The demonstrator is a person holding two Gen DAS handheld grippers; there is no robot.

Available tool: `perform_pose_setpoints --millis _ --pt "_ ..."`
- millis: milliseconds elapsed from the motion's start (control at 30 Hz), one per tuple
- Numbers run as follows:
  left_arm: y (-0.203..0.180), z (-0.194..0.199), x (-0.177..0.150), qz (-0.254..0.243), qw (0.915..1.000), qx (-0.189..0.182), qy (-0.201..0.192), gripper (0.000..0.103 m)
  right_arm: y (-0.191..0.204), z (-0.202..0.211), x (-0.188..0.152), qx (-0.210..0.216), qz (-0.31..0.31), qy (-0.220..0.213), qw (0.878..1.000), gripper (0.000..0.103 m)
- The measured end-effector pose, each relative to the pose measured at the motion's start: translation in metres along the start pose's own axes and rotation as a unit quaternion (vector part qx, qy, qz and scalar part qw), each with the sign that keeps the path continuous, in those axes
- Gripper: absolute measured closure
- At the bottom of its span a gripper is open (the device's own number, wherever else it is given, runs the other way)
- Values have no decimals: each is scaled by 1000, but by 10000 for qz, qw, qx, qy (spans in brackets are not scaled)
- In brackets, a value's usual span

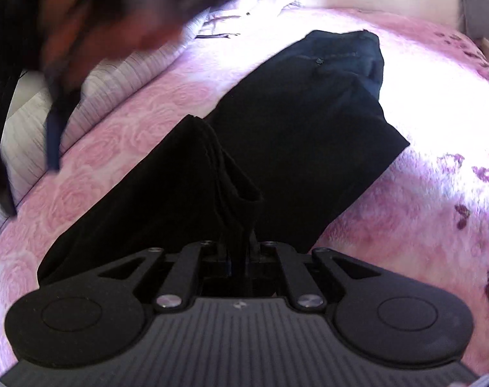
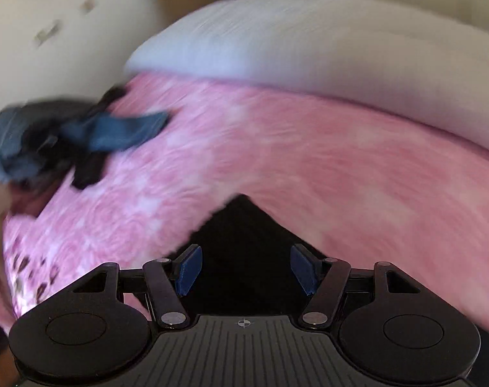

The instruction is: Fold clothes

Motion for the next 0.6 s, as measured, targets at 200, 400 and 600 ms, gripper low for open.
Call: perform_pose_setpoints --millis 200,400,600 --pt "10 14 -3 476 9986 -72 -231 99 -12 -99 67 274 210 1081 9935 39" --pt "6 23 1 628 9962 -222 -552 100 -26 -155 84 -52 775 2064 9754 79" --pt "13 16 5 671 9954 -331 -598 100 -81 -139 96 136 -514 1487 9875 78"
Point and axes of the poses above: each gripper's, at about its wrist camera, not at the fingertips, and z roughly against the way its jaws point, y to its left, x to its top, the point moved 3 cm from there along -z, roughly the way its jaws point, and after that the axes turned 12 degrees about y, right-handed, at the moved point
